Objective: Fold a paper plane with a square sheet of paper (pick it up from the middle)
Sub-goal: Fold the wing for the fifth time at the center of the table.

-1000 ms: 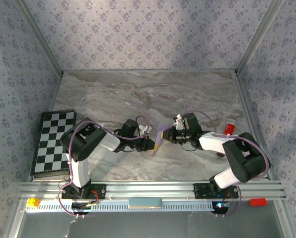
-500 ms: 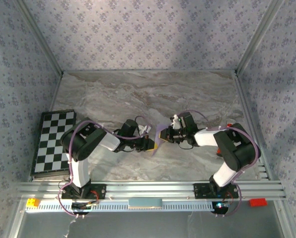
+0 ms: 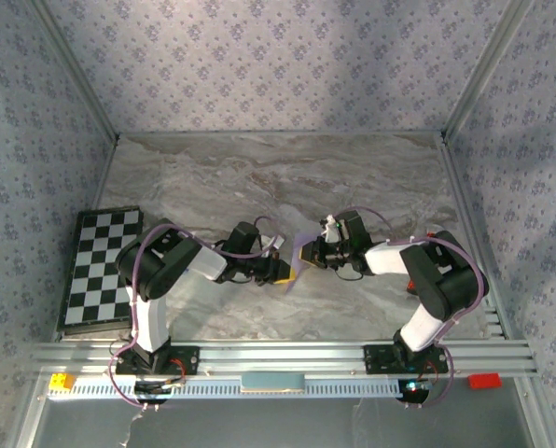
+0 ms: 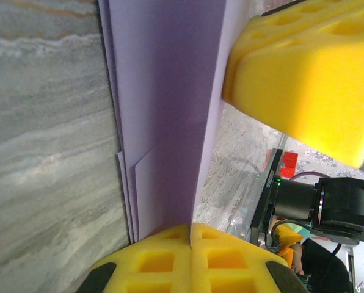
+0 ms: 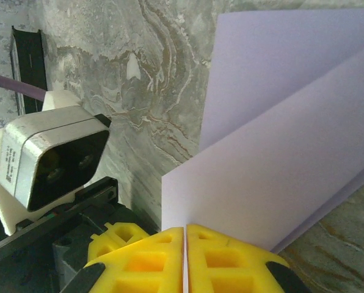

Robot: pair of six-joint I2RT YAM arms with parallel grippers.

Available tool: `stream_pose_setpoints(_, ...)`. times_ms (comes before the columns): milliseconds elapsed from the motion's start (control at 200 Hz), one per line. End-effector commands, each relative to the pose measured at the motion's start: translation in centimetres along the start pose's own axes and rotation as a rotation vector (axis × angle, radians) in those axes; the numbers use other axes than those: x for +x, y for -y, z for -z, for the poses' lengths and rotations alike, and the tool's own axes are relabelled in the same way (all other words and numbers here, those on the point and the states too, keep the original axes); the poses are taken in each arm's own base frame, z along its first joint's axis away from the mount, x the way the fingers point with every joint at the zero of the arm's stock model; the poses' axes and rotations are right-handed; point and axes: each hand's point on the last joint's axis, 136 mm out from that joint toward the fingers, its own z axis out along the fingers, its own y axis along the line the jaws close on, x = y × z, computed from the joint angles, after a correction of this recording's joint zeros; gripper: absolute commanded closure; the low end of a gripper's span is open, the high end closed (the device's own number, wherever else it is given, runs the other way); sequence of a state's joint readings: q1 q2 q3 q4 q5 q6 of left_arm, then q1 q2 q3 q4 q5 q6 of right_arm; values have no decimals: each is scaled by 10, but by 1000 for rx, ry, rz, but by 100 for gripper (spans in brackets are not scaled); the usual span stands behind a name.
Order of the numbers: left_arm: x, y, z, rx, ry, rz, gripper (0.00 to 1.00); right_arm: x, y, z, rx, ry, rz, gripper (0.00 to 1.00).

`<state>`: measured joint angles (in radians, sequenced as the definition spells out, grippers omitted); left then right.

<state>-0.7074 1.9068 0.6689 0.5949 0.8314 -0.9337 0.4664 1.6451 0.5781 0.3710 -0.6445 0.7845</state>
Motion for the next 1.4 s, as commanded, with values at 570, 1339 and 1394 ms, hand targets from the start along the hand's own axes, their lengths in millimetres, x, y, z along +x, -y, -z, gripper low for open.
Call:
stream_pose_setpoints(570,21,-69,0,-204,-23,190,100,-5,7,-10,19,-12,0,90)
stream_pose_setpoints(1339,23,-69,4,-220,-35,184,97,11,39,-20,121,-61,-66,90)
stream_pose_setpoints(1394,21,-64,6,-214,-32,174,95,13,41,-20,128,-62,-70,90)
